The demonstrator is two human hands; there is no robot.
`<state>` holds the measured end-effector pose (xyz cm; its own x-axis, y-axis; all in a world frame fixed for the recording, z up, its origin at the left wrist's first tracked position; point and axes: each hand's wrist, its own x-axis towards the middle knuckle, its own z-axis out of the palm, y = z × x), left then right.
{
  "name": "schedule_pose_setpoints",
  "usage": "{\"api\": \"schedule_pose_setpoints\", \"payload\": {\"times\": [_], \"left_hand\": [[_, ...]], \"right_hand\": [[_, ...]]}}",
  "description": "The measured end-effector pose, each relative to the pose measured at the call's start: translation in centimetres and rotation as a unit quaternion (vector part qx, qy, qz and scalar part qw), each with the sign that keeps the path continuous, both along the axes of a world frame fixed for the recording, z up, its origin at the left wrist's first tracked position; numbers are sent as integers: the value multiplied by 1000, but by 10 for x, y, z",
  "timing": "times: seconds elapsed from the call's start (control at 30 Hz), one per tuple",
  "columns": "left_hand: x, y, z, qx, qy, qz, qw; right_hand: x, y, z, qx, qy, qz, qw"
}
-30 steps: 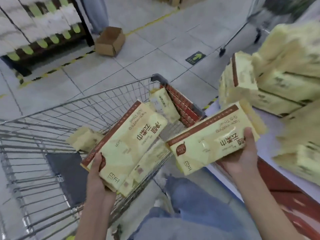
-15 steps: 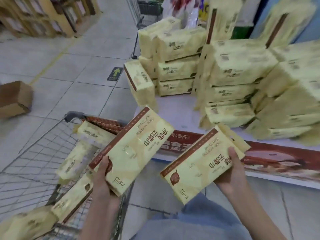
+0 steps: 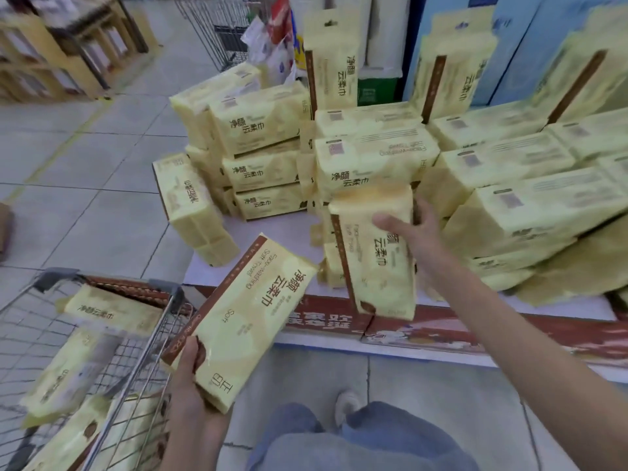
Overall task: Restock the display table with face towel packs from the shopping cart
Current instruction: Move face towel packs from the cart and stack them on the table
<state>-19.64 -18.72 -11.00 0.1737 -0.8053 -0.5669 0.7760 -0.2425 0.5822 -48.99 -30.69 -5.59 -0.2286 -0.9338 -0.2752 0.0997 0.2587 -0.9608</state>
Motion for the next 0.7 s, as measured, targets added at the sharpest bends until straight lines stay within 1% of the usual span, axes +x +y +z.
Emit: {"api": "schedule_pose_setpoints", "payload": {"times": [0.07,0.13,0.2,0.23,0.3,0.4,0.47,0.57,0.63,0.7], "left_hand": [[-6,0,0,0,-8,3,1000],[-9,1,0,-13,-1,5,1000],[-7,1,-2,-9,-13,1,1000],[-7,0,-1,-6,-18,-1,1000],[-5,-2,0,-5,-24,0,1000],[-4,-7,-1,-11,-24,5,1000],[-6,-12,3,-15,-31,1,999],[-6,-19,6,-18,-27,-9,999],[-4,-23,6,-13,-30,-14,999],[-3,-26,4,-10,-33,-9,999]], "right_hand": [[-6,-23,13,-33,101,55,993],[-9,-42,19,-60,232,110,965],[-8,-59,19,-82,371,152,912],[-6,-65,16,-91,427,172,883],[0,-73,6,-94,504,212,832],[12,-75,-11,-80,593,262,758],[20,-72,-18,-92,629,301,711],[30,-70,-25,-143,647,358,658],[34,-73,-26,-171,664,373,625],[34,-79,-28,-165,680,378,606]]}}
